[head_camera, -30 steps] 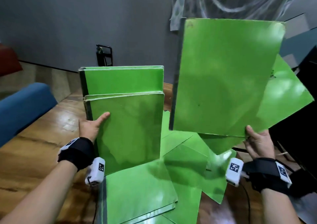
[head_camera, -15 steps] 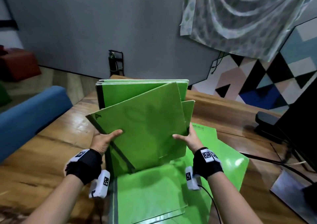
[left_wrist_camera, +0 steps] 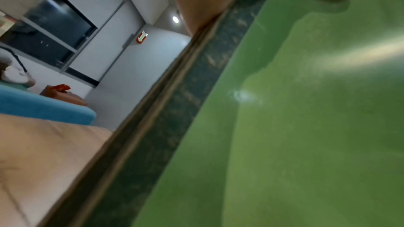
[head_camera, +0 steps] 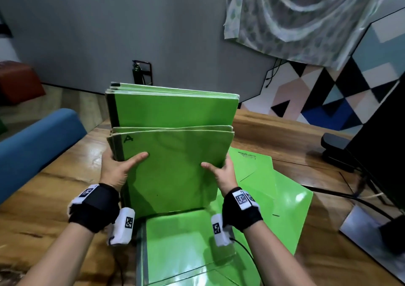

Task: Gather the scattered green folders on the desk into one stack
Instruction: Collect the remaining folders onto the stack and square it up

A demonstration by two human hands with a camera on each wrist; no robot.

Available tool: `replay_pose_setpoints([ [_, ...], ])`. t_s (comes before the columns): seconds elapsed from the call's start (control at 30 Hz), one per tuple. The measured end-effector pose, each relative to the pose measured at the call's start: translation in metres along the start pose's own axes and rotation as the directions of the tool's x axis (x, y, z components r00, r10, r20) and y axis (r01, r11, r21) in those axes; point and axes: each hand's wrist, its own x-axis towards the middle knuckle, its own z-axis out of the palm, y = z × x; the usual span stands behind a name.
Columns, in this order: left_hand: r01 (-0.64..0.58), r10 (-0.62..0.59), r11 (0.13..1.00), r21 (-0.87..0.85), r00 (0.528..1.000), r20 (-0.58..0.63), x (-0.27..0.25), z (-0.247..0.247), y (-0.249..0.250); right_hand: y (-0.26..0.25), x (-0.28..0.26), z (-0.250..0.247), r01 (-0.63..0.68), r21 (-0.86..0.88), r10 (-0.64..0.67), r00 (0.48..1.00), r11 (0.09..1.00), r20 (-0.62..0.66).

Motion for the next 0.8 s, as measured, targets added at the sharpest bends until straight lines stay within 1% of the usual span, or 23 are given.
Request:
replay_pose_setpoints([
  [0.07, -0.031, 0.031, 1.0, 0.0, 0.999, 0.009, -0.001, -0.001, 0.002, -0.002, 0.001, 0.004, 0.026, 0.014, -0.026, 0.999, 1.0, 0.024],
  [0.13, -0.013, 0.013, 0.999, -0.043, 1.0, -0.012, 0.002, -0.008, -0.008, -0.003, 0.005, 0.009, 0.032, -0.031, -0.029, 0.995, 0.999, 0.095],
  [0.17, 0.023, -0.024, 0.999, -0.036, 0.999, -0.03, 0.003, -0.011, -0.012, -0.001, 0.007, 0.011, 0.03, -0.073, -0.019, 0.99, 0.997, 0.137],
  [0.27, 0.064, -0.064, 0.998, -0.012, 0.995, -0.078, 0.006, -0.014, -0.027, 0.016, 0.005, 0.01, -0.045, -0.218, 0.087, 0.978, 0.975, 0.189],
  [0.33, 0.063, -0.061, 0.998, 0.017, 0.992, -0.115, 0.009, -0.01, -0.033, 0.027, 0.0, 0.0, -0.095, -0.375, 0.18, 0.963, 0.922, 0.199],
  [0.37, 0.064, -0.06, 0.997, 0.03, 0.991, -0.121, 0.011, -0.01, -0.036, 0.037, -0.002, -0.012, -0.131, -0.481, 0.236, 0.958, 0.867, 0.165],
  [0.4, 0.064, -0.059, 0.997, 0.036, 0.99, -0.13, 0.012, -0.009, -0.036, 0.048, -0.004, -0.027, -0.178, -0.569, 0.28, 0.955, 0.803, 0.097],
  [0.43, 0.072, -0.067, 0.997, 0.036, 0.989, -0.134, 0.013, -0.01, -0.038, 0.059, -0.005, -0.046, -0.244, -0.625, 0.312, 0.95, 0.742, 0.0],
  [0.47, 0.072, -0.067, 0.997, 0.036, 0.988, -0.14, 0.014, -0.01, -0.038, 0.07, -0.006, -0.067, -0.337, -0.646, 0.336, 0.933, 0.685, -0.13],
  [0.5, 0.074, -0.069, 0.997, 0.03, 0.987, -0.146, 0.014, -0.012, -0.039, 0.076, -0.008, -0.089, -0.442, -0.638, 0.351, 0.895, 0.63, -0.275],
  [0.53, 0.075, -0.07, 0.997, 0.028, 0.986, -0.15, 0.015, -0.012, -0.04, 0.083, -0.009, -0.111, -0.558, -0.601, 0.365, 0.83, 0.572, -0.423],
  [0.57, 0.07, -0.065, 0.997, 0.03, 0.987, -0.15, 0.016, -0.012, -0.042, 0.084, -0.013, -0.13, -0.656, -0.541, 0.37, 0.749, 0.526, -0.549],
  [0.6, 0.069, -0.063, 0.997, 0.036, 0.987, -0.149, 0.016, -0.011, -0.042, 0.085, -0.017, -0.148, -0.727, -0.471, 0.369, 0.671, 0.499, -0.643],
  [0.63, 0.073, -0.067, 0.997, 0.039, 0.986, -0.152, 0.017, -0.01, -0.043, 0.084, -0.02, -0.163, -0.768, -0.416, 0.359, 0.61, 0.486, -0.706],
  [0.67, 0.077, -0.07, 0.996, 0.039, 0.985, -0.155, 0.017, -0.009, -0.042, 0.084, -0.023, -0.177, -0.786, -0.384, 0.346, 0.575, 0.484, -0.741],
  [0.7, 0.087, -0.079, 0.995, 0.047, 0.984, -0.161, 0.019, -0.01, -0.044, 0.083, -0.023, -0.187, -0.793, -0.371, 0.338, 0.56, 0.484, -0.756],
  [0.8, 0.121, -0.11, 0.991, 0.057, 0.978, -0.178, 0.021, -0.012, -0.047, 0.085, -0.012, -0.204, -0.776, -0.36, 0.344, 0.574, 0.518, -0.743],
])
